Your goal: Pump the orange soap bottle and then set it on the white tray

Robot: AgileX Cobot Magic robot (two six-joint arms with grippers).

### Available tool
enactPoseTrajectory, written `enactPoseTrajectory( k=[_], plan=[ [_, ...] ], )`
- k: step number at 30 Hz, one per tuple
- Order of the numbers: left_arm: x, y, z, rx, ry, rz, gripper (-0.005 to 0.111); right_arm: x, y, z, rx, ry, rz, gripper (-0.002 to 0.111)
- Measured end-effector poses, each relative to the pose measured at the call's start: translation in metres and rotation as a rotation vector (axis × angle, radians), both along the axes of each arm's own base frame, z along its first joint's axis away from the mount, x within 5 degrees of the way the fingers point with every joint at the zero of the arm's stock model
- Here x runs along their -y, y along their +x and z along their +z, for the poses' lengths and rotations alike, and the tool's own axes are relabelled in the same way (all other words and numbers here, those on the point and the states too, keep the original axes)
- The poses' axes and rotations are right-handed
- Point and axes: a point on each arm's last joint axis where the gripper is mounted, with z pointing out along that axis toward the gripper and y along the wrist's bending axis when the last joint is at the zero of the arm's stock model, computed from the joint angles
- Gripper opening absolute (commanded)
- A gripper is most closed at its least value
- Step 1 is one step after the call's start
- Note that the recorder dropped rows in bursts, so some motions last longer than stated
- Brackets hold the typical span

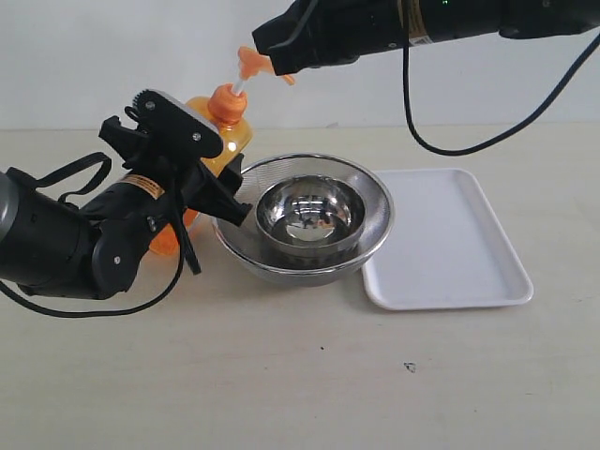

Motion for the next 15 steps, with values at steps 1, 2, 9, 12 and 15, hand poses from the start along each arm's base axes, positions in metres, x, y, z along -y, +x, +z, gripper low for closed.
enactPoseTrajectory(
  k=[1,2,9,12,15],
  plan=[
    [0.0003,-0.0001,-0.0001,0.0,0.004,-0.004,0.005,0.0002,0.0004,0.0,0.001,-0.001,-0.004,0.0],
    [0.0006,-0.0002,-0.0002,-0.001,0.006,-0.008,0.005,0.0004,0.0007,-0.0001,0.002,-0.002,-0.008,0.0],
    [0.0012,-0.0004,-0.0007,-0.005,0.013,-0.016,0.005,0.0008,0.0019,0.0009,-0.004,0.014,-0.026,0.0],
    [0.0012,-0.0004,-0.0007,-0.005,0.013,-0.016,0.005,0.0006,0.0018,0.0011,-0.006,0.018,-0.026,0.0],
    [0.0012,-0.0004,-0.0007,-0.005,0.013,-0.016,0.005,-0.0004,0.0002,0.0015,-0.012,0.025,-0.006,0.0]
  ],
)
